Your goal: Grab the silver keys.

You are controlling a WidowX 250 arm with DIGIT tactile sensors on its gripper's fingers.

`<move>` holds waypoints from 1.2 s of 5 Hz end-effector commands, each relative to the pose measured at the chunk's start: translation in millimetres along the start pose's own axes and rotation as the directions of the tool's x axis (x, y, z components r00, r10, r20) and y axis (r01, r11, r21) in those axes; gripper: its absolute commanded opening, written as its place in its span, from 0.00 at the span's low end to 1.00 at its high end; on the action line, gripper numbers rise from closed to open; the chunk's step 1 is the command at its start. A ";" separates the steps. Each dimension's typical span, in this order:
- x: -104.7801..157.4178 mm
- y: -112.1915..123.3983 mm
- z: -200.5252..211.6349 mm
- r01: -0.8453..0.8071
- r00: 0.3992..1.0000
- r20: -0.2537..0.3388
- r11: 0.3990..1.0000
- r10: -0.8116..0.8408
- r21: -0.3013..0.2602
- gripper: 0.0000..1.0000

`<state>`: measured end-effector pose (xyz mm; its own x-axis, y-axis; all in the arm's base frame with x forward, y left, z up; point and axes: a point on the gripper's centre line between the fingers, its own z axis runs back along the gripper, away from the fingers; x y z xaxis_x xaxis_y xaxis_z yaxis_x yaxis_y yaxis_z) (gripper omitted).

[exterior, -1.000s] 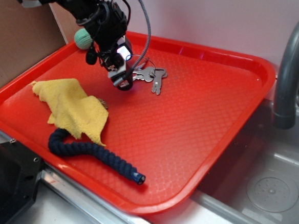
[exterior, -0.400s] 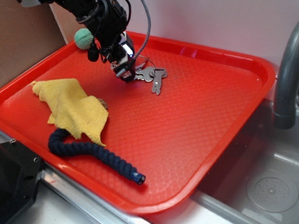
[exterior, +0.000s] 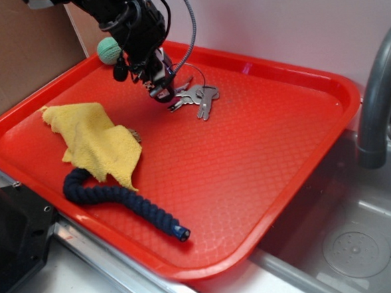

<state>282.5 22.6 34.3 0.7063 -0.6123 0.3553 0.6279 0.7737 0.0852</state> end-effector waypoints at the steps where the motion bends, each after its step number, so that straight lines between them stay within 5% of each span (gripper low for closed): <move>1: 1.1 3.1 116.0 -0.377 0.926 0.077 0.899 0.370 0.224 0.00; 3: 10.5 0.0 208.9 -0.602 0.794 0.010 0.784 0.608 0.153 0.00; 5: 15.8 -3.4 207.0 -0.621 0.762 -0.061 0.753 0.645 0.217 0.00; 6: 9.9 -0.6 177.5 -0.518 0.838 -0.095 0.838 0.538 0.174 1.00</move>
<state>222.4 49.1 185.6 0.9688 -0.1191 0.2173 0.1154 0.9929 0.0296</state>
